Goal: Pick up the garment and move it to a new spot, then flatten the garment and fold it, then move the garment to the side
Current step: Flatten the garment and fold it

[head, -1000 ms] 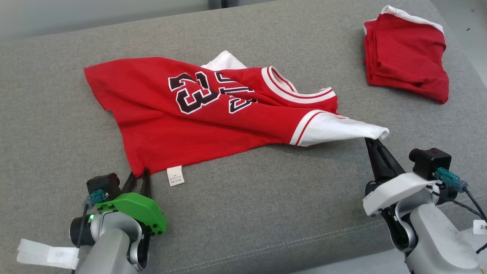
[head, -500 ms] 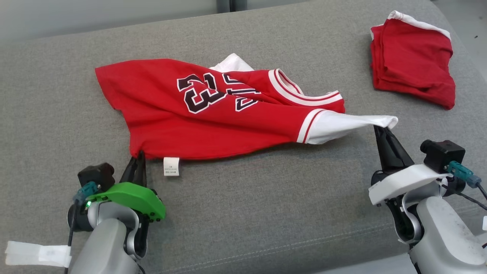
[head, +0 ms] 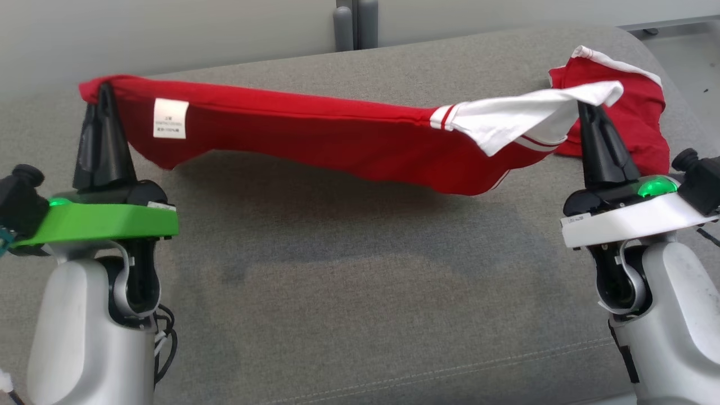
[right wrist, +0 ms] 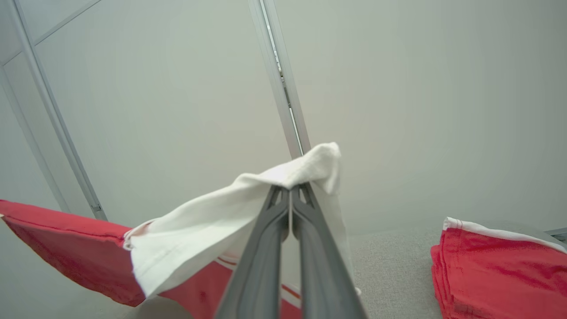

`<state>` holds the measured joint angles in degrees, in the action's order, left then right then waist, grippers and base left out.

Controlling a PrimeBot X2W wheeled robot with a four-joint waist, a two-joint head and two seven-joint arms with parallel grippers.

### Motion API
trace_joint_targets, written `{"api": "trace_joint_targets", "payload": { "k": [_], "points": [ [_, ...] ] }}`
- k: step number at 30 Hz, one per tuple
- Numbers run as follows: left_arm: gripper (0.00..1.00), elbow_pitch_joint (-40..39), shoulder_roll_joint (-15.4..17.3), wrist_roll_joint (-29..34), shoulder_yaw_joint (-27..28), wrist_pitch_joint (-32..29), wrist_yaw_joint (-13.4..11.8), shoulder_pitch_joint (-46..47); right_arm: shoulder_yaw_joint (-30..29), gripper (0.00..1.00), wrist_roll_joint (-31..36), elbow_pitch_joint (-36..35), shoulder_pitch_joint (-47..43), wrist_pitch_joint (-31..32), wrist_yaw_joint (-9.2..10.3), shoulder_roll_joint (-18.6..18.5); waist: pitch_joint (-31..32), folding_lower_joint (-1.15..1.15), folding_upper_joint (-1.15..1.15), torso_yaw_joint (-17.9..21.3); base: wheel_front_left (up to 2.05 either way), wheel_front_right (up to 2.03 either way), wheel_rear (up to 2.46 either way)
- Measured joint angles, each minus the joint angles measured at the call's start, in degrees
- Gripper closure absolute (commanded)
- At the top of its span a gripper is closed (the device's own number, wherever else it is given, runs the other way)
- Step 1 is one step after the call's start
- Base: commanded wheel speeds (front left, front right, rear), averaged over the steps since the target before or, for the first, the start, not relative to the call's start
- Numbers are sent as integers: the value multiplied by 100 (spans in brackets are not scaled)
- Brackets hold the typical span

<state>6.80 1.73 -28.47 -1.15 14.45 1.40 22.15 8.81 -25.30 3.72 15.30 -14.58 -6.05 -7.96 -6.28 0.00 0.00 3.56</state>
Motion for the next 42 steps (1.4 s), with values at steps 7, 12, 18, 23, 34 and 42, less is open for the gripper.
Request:
{"api": "trace_joint_targets", "payload": {
  "k": [7, 12, 18, 23, 34, 42],
  "points": [
    [100, -1429, -5, 57, 265, 23, 216, -171, -416, 100, -257, -1290, 55, -2, -48, -4, 208, 0, 0, 66, 0, 0, 0],
    [100, -2083, -8, 58, 254, 31, 268, -212, -566, 100, -427, -1940, 49, -9, -49, -42, 215, 0, 0, 92, 0, 0, 0],
    [100, -1953, -4, 42, -197, -126, 311, -745, -202, 100, -1038, -1926, -452, 196, -69, -9, 82, 0, 0, 64, 0, 0, 0],
    [100, -1176, 3, -356, -561, -693, 321, -1122, 388, 100, -1280, -1006, -664, 864, -75, 11, -143, 0, 0, 24, 0, 0, 0],
    [100, -481, 256, -257, -27, -829, 278, 2720, -285, 100, -575, 40, 3846, 683, 14, -101, -476, 0, 0, -144, 0, 0, 0],
    [100, 322, 242, -413, -537, -1347, 421, 1740, 145, 100, -690, 1168, 2614, 948, 1, -108, -195, 0, 0, -307, 0, 0, 0]
  ]
}}
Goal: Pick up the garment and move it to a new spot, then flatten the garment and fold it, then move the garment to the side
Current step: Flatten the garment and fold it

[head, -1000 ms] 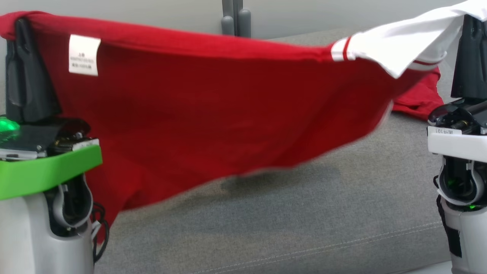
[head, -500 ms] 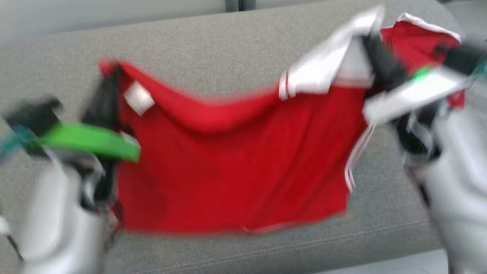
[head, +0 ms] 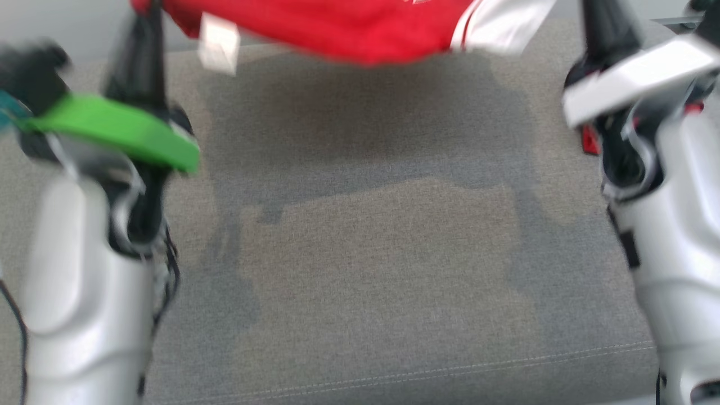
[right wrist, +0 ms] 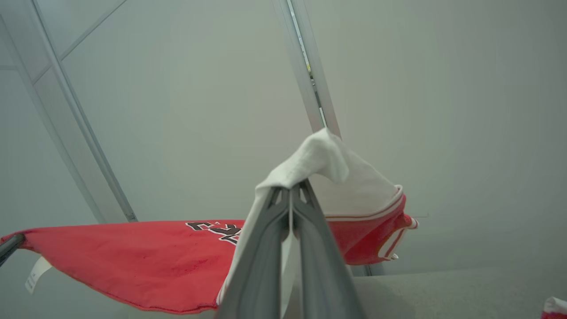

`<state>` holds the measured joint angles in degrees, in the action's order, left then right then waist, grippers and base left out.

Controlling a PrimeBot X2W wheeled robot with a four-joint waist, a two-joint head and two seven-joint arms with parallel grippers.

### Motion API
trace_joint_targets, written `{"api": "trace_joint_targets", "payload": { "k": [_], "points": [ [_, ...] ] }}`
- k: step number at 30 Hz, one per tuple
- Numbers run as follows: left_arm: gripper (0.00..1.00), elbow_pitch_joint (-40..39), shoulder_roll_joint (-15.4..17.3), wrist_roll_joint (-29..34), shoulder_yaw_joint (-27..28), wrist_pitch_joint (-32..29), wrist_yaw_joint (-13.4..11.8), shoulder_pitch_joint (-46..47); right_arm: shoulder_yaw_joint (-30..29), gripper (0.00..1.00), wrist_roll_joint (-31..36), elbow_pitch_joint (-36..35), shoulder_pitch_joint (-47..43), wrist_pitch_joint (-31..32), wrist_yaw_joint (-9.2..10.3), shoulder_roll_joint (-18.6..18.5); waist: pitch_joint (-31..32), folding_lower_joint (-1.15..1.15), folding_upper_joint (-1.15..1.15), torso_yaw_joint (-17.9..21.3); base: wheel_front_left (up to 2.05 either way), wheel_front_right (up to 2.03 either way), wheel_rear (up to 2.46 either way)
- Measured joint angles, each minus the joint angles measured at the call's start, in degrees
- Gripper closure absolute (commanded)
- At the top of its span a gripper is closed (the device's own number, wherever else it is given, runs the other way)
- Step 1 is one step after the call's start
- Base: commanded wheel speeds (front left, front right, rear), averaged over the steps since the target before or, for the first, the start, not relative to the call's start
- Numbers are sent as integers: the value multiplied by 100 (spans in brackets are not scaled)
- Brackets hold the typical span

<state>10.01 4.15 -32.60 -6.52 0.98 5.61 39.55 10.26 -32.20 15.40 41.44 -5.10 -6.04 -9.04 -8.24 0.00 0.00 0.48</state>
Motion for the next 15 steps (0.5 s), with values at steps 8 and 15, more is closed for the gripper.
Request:
{"api": "trace_joint_targets", "payload": {
  "k": [8, 15],
  "points": [
    [100, 998, -3, -88, -423, -185, 51, -1970, 178, 100, -407, 1014, -2004, 270, -10, 142, -291, 0, 0, -45, 0, 0, 0],
    [100, 1279, -9, -168, -276, 389, 69, -2214, 18, 100, -620, 1238, -2221, -182, -51, 269, -559, 0, 0, -8, 0, 0, 0]
  ]
}}
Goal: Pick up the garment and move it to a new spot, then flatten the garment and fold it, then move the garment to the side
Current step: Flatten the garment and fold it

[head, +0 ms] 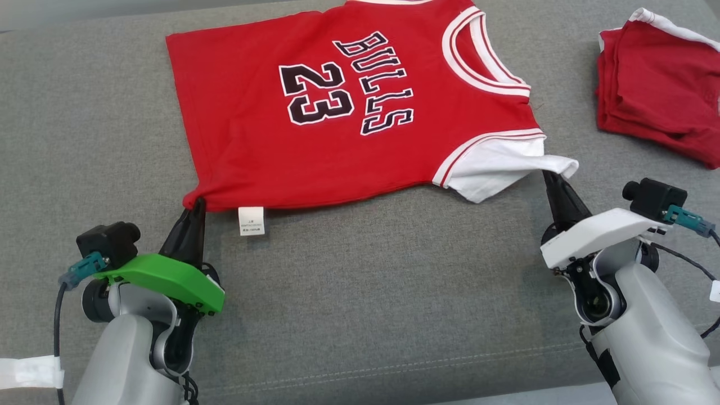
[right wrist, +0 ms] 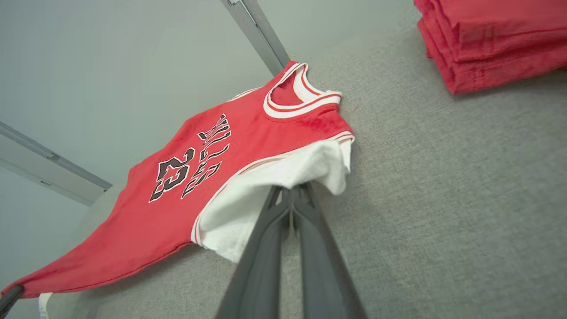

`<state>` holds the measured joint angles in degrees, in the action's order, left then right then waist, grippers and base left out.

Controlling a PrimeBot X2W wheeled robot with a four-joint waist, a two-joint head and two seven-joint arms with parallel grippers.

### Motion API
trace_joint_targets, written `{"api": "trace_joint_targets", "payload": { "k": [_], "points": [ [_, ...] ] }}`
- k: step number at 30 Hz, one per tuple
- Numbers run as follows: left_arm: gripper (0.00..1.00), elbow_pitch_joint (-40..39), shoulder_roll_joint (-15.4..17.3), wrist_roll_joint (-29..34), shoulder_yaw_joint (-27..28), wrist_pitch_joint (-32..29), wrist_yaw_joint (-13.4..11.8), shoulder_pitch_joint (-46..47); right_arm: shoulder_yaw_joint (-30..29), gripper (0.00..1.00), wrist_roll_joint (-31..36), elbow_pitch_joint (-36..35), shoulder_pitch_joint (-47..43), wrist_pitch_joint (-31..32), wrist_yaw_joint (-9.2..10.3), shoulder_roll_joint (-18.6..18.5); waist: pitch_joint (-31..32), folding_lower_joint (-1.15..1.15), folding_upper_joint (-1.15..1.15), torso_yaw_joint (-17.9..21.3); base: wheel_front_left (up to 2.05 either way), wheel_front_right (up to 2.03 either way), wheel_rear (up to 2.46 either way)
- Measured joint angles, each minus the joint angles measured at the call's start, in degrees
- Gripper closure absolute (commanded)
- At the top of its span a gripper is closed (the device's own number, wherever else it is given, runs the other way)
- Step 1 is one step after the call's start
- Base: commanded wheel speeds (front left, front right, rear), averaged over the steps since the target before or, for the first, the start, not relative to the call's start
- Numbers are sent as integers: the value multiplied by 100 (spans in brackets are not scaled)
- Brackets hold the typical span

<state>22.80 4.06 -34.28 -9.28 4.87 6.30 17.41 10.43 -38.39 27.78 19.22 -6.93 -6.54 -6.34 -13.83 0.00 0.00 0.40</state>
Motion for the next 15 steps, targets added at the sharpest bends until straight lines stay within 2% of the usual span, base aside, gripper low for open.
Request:
{"api": "trace_joint_targets", "payload": {
  "k": [8, 15],
  "points": [
    [100, 104, -5, 45, 16, 497, 52, -62, 293, 100, -41, -347, -177, -319, -51, -18, 183, 0, 0, 13, 0, 0, 0],
    [100, 102, 154, 25, 236, 778, 52, -548, 800, 100, -48, -703, -607, -253, -52, -102, 377, 0, 0, 182, 0, 0, 0]
  ]
}}
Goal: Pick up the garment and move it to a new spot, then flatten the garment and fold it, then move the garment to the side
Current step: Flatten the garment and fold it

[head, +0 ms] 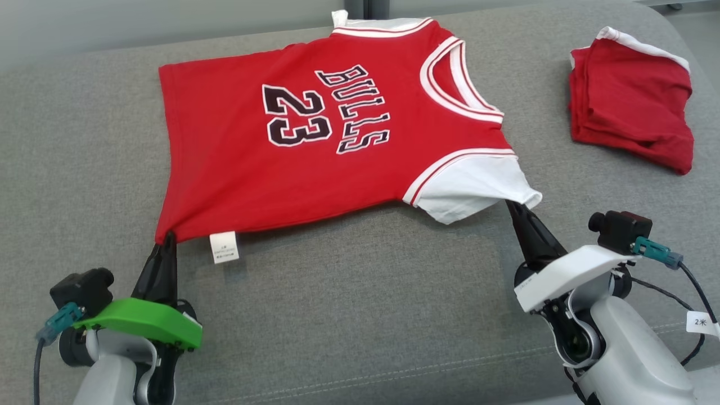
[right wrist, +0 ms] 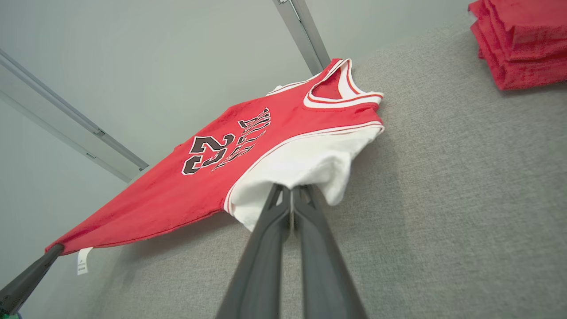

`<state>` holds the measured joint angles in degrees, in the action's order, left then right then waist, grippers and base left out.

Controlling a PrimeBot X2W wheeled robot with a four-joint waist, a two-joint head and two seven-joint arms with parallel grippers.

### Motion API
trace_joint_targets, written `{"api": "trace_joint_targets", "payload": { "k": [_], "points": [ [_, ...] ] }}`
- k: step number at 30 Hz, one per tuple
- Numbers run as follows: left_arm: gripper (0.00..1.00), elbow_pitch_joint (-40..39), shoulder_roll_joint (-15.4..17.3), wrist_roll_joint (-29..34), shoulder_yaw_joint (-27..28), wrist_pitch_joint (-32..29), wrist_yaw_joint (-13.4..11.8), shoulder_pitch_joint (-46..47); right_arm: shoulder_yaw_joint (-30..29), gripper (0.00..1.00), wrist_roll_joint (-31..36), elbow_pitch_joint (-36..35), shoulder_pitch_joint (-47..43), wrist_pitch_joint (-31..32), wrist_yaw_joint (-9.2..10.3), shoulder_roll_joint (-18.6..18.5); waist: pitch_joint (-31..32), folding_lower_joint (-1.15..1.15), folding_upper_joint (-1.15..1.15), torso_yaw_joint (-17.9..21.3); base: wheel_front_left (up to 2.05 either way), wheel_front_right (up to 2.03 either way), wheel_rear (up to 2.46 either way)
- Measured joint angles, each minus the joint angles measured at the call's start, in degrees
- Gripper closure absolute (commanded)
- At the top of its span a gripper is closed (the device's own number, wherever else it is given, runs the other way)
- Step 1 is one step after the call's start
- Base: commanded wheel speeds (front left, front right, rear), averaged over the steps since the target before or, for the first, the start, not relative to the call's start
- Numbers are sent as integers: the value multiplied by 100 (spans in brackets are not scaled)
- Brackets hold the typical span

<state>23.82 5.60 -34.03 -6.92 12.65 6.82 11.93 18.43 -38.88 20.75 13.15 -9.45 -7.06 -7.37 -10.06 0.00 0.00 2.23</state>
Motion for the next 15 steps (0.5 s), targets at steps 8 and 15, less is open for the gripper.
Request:
{"api": "trace_joint_targets", "payload": {
  "k": [8, 15],
  "points": [
    [100, -132, 44, -66, 281, 108, 3, -559, 81, 100, -86, -425, -532, 53, 0, -290, 260, 0, 0, 246, 0, 0, 0],
    [100, -346, 51, -48, 332, 110, -2, -1015, 341, 100, -266, -909, -1077, 374, 0, -472, 383, 0, 0, 418, 0, 0, 0]
  ]
}}
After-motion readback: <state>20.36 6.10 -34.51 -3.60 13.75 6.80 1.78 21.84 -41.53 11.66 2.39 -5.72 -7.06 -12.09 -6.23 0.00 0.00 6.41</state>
